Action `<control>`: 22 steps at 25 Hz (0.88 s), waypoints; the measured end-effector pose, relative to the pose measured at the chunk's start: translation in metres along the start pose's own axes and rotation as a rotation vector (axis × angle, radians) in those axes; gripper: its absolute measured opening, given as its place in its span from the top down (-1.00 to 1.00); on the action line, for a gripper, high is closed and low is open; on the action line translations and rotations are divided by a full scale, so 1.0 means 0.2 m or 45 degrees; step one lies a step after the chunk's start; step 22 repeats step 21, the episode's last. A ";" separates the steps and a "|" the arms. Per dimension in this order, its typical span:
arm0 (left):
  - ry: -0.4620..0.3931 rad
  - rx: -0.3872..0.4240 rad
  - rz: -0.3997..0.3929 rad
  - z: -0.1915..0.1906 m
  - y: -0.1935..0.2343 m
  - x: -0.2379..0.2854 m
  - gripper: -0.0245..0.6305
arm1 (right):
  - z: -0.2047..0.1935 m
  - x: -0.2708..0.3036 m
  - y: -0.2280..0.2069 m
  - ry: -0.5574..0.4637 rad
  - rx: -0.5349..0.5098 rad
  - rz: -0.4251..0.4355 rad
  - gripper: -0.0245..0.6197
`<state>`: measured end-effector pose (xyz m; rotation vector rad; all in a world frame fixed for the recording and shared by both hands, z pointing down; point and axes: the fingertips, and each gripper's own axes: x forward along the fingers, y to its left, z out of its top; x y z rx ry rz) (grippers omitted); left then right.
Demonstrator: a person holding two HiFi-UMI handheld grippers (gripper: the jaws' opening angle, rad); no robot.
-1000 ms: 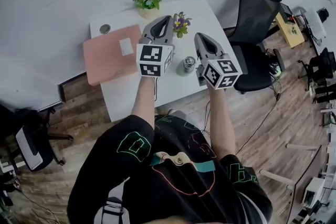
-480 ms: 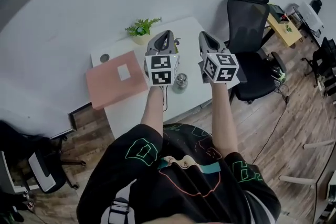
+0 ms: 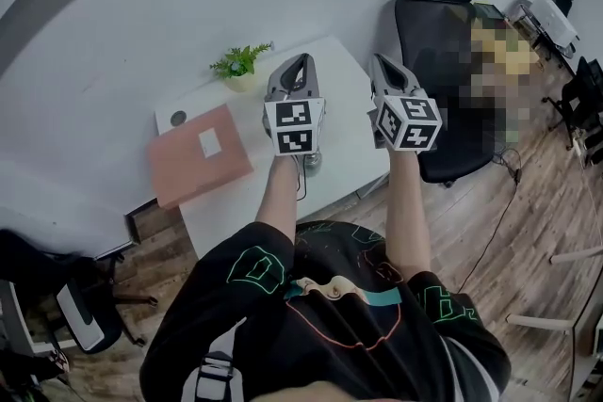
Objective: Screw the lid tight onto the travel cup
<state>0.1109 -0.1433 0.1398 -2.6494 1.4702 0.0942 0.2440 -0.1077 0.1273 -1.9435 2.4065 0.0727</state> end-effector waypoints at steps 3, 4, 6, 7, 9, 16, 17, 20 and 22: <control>-0.020 0.018 -0.007 0.03 -0.06 0.05 0.92 | 0.03 -0.01 -0.07 -0.017 -0.029 -0.009 0.91; -0.024 0.023 -0.007 0.03 -0.07 0.06 0.92 | 0.04 -0.02 -0.09 -0.019 -0.032 -0.011 0.91; -0.027 0.029 -0.004 0.03 -0.10 0.08 0.92 | 0.03 -0.02 -0.13 -0.018 -0.034 -0.014 0.91; -0.028 0.030 -0.003 0.03 -0.11 0.10 0.92 | 0.03 -0.03 -0.15 -0.017 -0.036 -0.016 0.91; -0.024 0.027 -0.006 0.02 -0.12 0.12 0.92 | 0.02 -0.03 -0.18 -0.014 -0.039 -0.020 0.91; -0.019 0.018 -0.008 -0.02 -0.16 0.19 0.92 | -0.03 -0.03 -0.28 -0.005 -0.046 -0.028 0.91; -0.019 0.017 -0.011 -0.03 -0.17 0.20 0.92 | -0.04 -0.03 -0.30 -0.007 -0.046 -0.028 0.91; -0.014 0.008 -0.023 -0.06 -0.20 0.24 0.92 | -0.04 -0.02 -0.33 -0.012 -0.051 -0.024 0.91; -0.012 0.004 -0.027 -0.06 -0.21 0.25 0.92 | -0.04 -0.02 -0.35 -0.013 -0.054 -0.022 0.91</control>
